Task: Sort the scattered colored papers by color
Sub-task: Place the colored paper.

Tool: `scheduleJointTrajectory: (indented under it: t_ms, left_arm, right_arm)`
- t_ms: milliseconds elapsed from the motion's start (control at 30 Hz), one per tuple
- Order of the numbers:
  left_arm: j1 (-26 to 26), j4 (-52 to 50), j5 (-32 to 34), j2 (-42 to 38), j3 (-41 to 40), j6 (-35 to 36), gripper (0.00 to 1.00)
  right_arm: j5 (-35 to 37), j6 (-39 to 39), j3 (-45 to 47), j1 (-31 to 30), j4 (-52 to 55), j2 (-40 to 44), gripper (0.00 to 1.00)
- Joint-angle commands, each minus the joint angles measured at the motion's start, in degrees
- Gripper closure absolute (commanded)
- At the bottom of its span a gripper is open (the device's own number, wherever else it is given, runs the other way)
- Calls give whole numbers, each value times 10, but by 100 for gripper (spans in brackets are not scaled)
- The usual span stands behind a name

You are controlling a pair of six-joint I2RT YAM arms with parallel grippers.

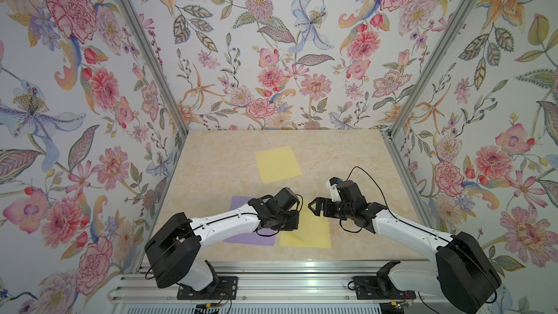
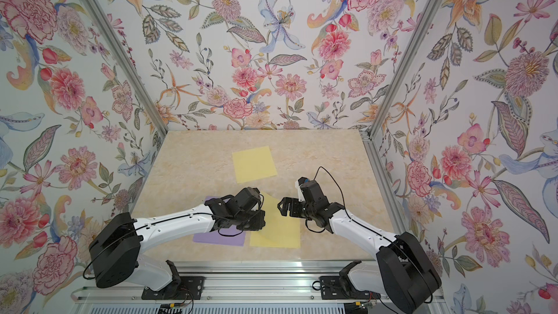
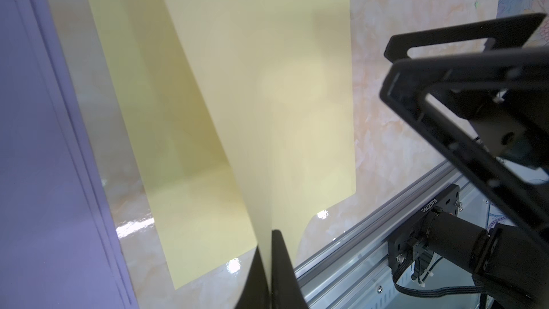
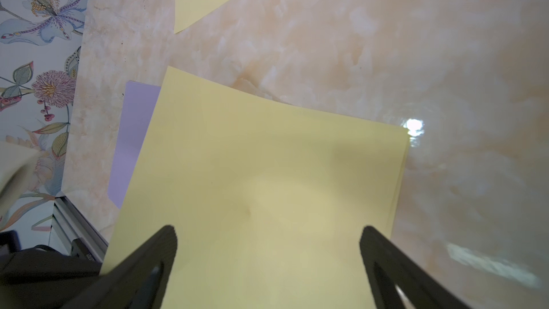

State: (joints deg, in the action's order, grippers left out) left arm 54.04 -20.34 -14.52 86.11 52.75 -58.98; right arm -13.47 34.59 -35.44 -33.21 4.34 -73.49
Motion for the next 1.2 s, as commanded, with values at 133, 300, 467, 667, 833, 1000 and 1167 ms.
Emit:
scheduleJointTrajectory:
  t_ms: [133,300,467,667,833,1000,1167]
  left_arm:
    - [9,-9,13,-6,-5,-3,100]
    - [8,-11,6,-5,2,-1,100]
    - [10,-12,1,-4,6,-3,100]
    - [15,-15,-2,2,14,-3,100]
    - [19,-20,-8,7,24,-3,100]
    - [20,-22,-12,14,29,0,100]
    - [21,-25,-13,15,29,-1,100]
  right_arm:
    - [2,3,6,-10,-42,-33,0]
    - [2,-1,-5,-11,-59,-71,0]
    - [6,-13,-24,-11,-57,-98,0]
    - [8,-20,-28,-10,-57,-121,0]
    - [7,-14,-19,-11,-60,-124,0]
    - [4,-7,-10,-11,-68,-127,0]
    - [4,-7,-8,-11,-68,-124,0]
